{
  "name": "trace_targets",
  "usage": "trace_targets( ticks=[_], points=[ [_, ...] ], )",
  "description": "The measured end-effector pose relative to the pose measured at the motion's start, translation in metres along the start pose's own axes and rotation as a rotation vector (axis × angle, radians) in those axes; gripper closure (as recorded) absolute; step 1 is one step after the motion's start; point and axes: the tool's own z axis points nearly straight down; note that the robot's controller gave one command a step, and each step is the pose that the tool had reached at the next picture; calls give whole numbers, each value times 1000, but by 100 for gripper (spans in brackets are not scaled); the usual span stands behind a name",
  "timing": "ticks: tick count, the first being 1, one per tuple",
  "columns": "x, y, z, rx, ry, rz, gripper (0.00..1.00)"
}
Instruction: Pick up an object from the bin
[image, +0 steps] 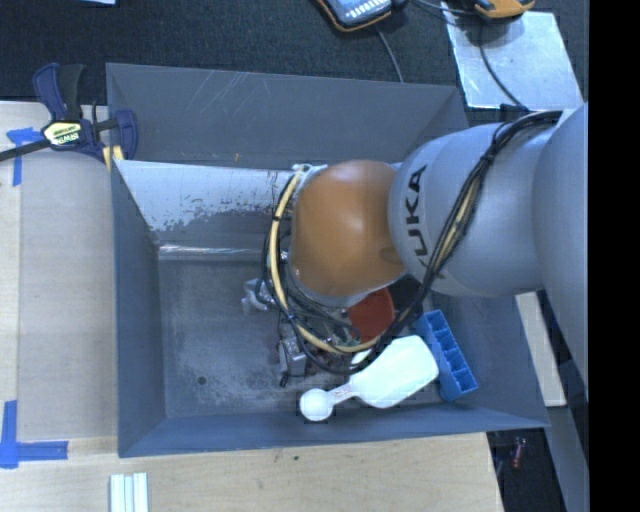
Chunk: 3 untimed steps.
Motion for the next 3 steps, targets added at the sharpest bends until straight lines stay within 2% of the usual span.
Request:
trace_targets(
  ticks=[1, 2, 3],
  points=[
    [-4, -30, 10, -3, 0, -594, 0],
    [-20, -81, 50, -2, -1, -445, 0],
    [-13, -111, 56, -17, -6, -931, 100]
  ],
)
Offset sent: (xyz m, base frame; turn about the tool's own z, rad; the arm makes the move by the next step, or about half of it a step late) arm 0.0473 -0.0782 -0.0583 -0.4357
